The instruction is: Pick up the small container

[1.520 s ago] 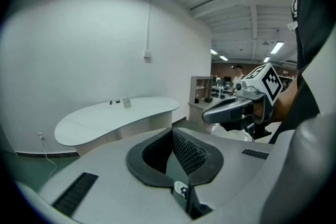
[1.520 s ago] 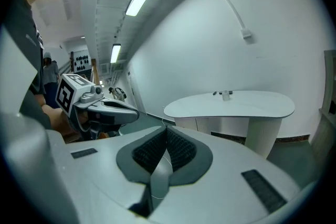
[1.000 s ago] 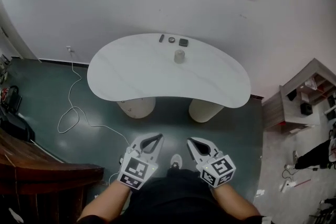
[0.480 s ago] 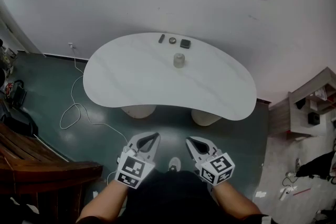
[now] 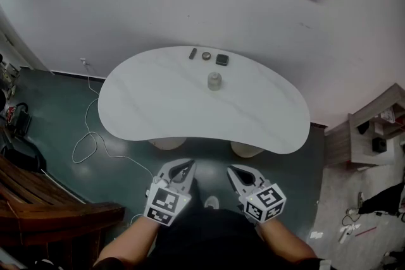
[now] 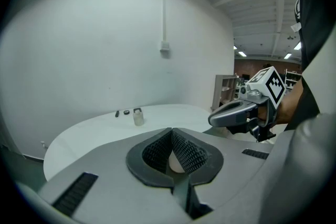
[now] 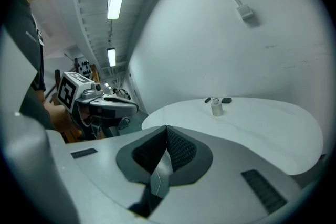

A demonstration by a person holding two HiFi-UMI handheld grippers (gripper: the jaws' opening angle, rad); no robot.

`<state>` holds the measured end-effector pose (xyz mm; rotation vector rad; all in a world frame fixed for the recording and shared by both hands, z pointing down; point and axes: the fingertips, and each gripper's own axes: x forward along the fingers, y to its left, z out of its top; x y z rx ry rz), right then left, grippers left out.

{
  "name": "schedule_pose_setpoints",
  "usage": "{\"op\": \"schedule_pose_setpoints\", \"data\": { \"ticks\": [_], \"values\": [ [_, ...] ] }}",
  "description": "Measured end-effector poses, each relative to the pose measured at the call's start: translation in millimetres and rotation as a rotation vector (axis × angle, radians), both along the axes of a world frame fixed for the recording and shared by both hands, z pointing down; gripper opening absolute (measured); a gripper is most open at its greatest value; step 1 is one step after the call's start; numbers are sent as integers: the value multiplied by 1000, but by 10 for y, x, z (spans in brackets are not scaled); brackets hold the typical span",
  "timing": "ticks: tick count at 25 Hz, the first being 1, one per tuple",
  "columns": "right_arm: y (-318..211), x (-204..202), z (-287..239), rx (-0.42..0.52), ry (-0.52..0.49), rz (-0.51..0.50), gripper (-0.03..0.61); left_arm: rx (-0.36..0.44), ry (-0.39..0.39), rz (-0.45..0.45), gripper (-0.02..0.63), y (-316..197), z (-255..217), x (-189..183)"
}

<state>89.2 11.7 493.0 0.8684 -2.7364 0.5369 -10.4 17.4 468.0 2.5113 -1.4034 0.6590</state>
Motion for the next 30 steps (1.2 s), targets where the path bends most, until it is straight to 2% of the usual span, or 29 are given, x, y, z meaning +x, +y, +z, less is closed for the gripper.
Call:
{"op": "schedule_pose_setpoints", "data": {
  "ticks": [7,14,18,22,30],
  "values": [
    [-599,-21,50,-10,35,69,-3,18,37,32,15,-755,-3,-142],
    [-1393,-364,-56,1,51,111,-3,15,46,94,15,-1552,-63,-433],
    [-1813,-555,-105,3,61,152,-3,13,17,146,15,-1996,-53,-651],
    [-2148,-720,-41,2,81,189,-3,5,-21,206,17,-2324,59,-851],
    [-2473,-910,11,-2,98,241,-3,8,-6,247,17,-2689,149,-1062]
  ]
}}
